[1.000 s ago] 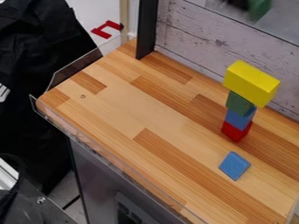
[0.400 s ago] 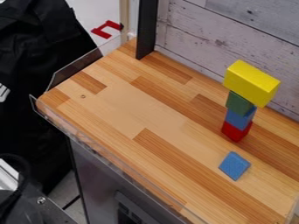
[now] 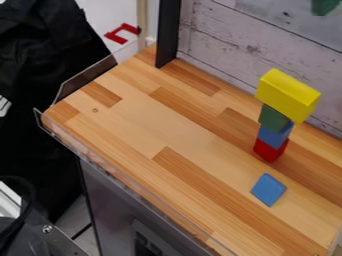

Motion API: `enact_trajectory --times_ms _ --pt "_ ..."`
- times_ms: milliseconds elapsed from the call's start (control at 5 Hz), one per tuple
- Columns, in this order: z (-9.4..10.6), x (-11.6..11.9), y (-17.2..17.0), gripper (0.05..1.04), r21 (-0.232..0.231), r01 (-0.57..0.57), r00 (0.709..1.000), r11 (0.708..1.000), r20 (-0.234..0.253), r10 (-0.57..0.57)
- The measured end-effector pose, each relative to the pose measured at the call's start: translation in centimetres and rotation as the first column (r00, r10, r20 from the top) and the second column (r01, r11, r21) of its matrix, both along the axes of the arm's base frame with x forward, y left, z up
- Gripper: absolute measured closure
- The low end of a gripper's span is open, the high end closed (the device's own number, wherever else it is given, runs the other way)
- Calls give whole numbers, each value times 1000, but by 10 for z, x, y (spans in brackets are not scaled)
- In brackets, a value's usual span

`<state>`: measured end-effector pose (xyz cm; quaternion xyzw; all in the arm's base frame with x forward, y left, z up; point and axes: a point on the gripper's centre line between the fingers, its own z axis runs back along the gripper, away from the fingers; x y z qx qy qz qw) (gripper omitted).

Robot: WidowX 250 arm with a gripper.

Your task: Put the green block and remove of the yellow rectangular

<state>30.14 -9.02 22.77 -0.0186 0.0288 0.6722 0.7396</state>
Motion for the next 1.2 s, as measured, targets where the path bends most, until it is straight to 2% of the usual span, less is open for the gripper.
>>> enact_trajectory --times_ms 200,400,800,1200 --pt "-9 -3 -3 497 -21 -7 1000 1000 -28 6" --pt "-23 4 -9 497 -50 -6 999 999 -34 4" --pt "-62 31 -19 497 -23 20 997 1000 -73 -22" --pt "-69 33 -20 497 -16 22 996 1000 -82 -23"
